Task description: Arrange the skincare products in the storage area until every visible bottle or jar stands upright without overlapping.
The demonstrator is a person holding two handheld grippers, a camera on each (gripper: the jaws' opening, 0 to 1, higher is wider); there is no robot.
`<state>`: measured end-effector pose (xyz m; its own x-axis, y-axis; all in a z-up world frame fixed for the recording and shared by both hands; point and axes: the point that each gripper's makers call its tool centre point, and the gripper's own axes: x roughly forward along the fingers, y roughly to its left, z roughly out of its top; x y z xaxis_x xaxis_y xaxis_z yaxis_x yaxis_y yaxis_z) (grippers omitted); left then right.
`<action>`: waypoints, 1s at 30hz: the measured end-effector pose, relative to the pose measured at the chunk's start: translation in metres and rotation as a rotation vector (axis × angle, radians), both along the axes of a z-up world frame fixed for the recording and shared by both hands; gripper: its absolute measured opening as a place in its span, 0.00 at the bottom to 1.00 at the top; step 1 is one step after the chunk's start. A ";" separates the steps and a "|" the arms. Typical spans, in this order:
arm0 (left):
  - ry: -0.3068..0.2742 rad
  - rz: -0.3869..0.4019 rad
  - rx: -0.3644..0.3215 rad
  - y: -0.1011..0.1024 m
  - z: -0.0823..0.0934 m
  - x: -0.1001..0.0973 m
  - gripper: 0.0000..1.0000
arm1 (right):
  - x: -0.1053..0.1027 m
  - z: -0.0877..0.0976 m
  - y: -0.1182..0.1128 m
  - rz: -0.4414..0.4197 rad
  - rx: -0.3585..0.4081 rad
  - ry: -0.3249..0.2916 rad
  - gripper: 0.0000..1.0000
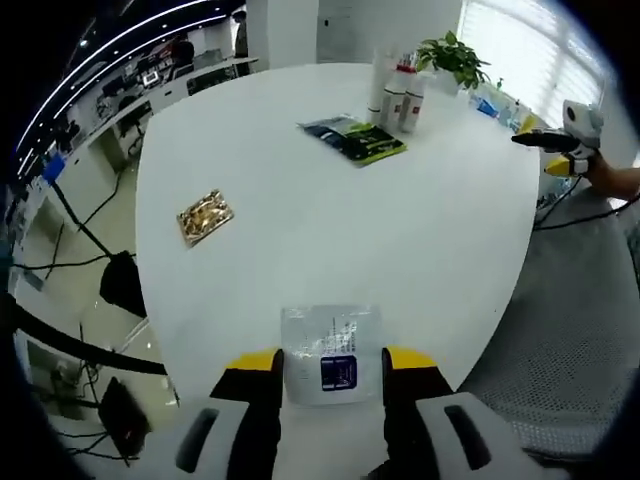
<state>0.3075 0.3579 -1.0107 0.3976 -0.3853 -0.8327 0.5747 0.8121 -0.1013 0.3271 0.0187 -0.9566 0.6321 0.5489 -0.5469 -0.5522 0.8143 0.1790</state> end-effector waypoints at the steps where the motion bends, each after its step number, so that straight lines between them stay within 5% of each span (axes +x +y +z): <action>1: -0.011 -0.002 -0.009 -0.006 0.005 -0.001 0.40 | 0.004 0.010 0.006 -0.041 0.086 0.023 0.70; 4: -0.055 -0.060 -0.043 -0.029 0.023 -0.006 0.40 | 0.011 0.036 0.042 -0.066 0.331 0.090 0.69; 7: -0.088 -0.133 -0.081 -0.060 0.038 -0.013 0.40 | -0.001 0.053 0.099 0.044 0.490 0.212 0.64; 10: -0.108 -0.192 -0.106 -0.083 0.048 -0.018 0.40 | -0.017 0.061 0.141 0.154 0.549 0.278 0.60; 17: -0.161 -0.318 -0.128 -0.133 0.062 -0.035 0.40 | -0.036 0.044 0.166 0.215 0.514 0.410 0.49; 30: -0.226 -0.461 -0.115 -0.168 0.080 -0.054 0.40 | -0.061 0.026 0.163 0.249 0.486 0.551 0.29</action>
